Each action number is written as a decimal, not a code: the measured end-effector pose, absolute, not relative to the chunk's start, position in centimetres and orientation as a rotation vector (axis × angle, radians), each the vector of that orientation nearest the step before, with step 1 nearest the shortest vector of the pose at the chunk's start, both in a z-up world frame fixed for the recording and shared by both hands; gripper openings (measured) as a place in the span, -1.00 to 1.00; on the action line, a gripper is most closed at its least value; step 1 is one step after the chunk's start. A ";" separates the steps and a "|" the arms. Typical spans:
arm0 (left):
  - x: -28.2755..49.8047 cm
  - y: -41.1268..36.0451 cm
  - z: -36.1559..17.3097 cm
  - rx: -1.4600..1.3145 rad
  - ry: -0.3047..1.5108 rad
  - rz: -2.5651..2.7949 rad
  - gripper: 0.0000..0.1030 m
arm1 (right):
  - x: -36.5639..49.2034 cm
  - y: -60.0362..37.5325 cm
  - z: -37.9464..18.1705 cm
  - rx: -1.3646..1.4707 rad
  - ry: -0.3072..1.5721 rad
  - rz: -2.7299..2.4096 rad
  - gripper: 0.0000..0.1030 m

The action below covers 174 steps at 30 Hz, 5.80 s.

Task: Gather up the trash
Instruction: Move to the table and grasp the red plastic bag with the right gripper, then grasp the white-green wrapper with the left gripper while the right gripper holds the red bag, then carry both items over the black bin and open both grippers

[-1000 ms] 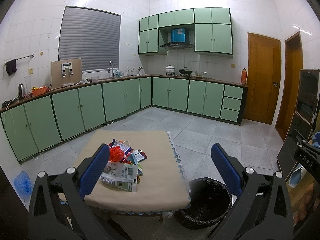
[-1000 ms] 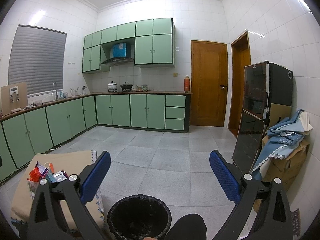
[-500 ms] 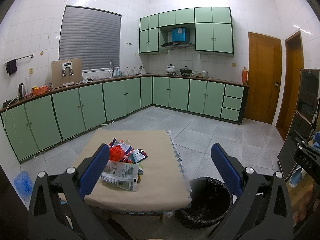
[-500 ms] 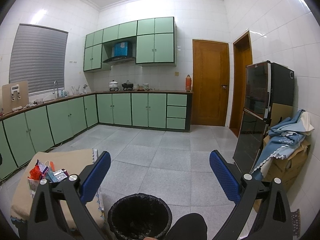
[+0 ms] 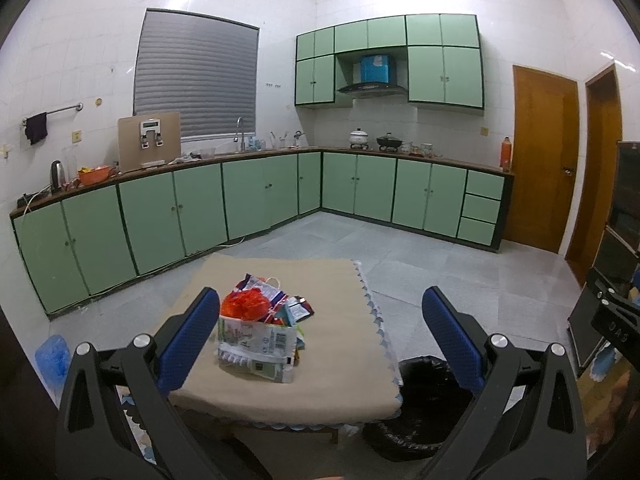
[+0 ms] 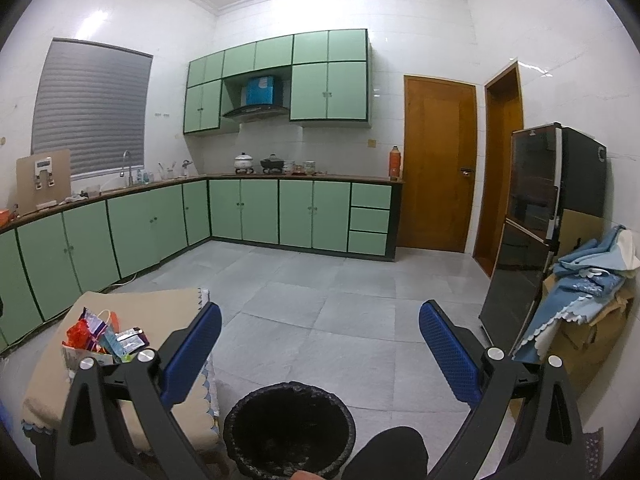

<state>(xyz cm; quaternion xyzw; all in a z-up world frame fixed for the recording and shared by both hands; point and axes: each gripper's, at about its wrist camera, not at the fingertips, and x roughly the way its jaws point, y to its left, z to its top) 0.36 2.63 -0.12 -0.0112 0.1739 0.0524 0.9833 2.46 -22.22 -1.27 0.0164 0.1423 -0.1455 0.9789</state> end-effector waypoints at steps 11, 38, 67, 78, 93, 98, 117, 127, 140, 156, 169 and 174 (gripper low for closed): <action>2.7 8.5 -4.3 -0.053 0.435 0.172 0.90 | 7.1 -16.6 -4.5 -0.040 0.322 0.054 0.88; 9.2 21.4 -11.6 -0.065 0.501 0.407 0.90 | 28.5 8.0 -17.8 -0.067 0.626 0.753 0.06; 18.1 17.0 -17.2 -0.135 0.626 0.290 0.90 | 30.4 -1.2 -16.8 -0.042 0.530 0.608 -0.98; 23.1 9.1 -23.1 -0.036 0.738 0.384 0.90 | 31.2 -9.3 -20.4 0.074 0.607 0.522 -0.98; 22.0 10.8 -23.9 -0.051 0.770 0.331 -1.00 | 30.1 -9.6 -21.0 0.102 0.606 0.549 -0.98; 20.4 12.2 -23.9 -0.054 0.776 0.314 -1.00 | 29.8 -8.7 -20.9 0.090 0.615 0.559 -0.98; 19.9 13.6 -29.0 0.089 0.803 0.388 0.50 | 30.1 -6.1 -21.2 0.055 0.641 0.571 -0.98; 19.9 14.8 -29.7 0.032 0.808 0.364 -1.00 | 29.4 -5.8 -20.0 0.042 0.620 0.559 -0.98; 15.3 13.4 -20.9 0.008 0.596 0.372 -1.00 | 28.3 -6.5 -18.3 0.041 0.585 0.559 -0.98; 12.5 7.6 -12.6 0.028 0.463 0.188 -1.00 | 23.7 -13.5 -14.3 0.085 0.502 0.459 -0.98; 14.4 -4.1 -14.8 0.059 0.517 -0.181 -1.00 | 20.5 -23.6 -16.2 0.144 0.553 0.226 -0.98; 16.5 -7.8 -17.6 0.074 0.568 -0.313 -1.00 | 20.7 -27.0 -18.7 0.164 0.604 0.136 -0.98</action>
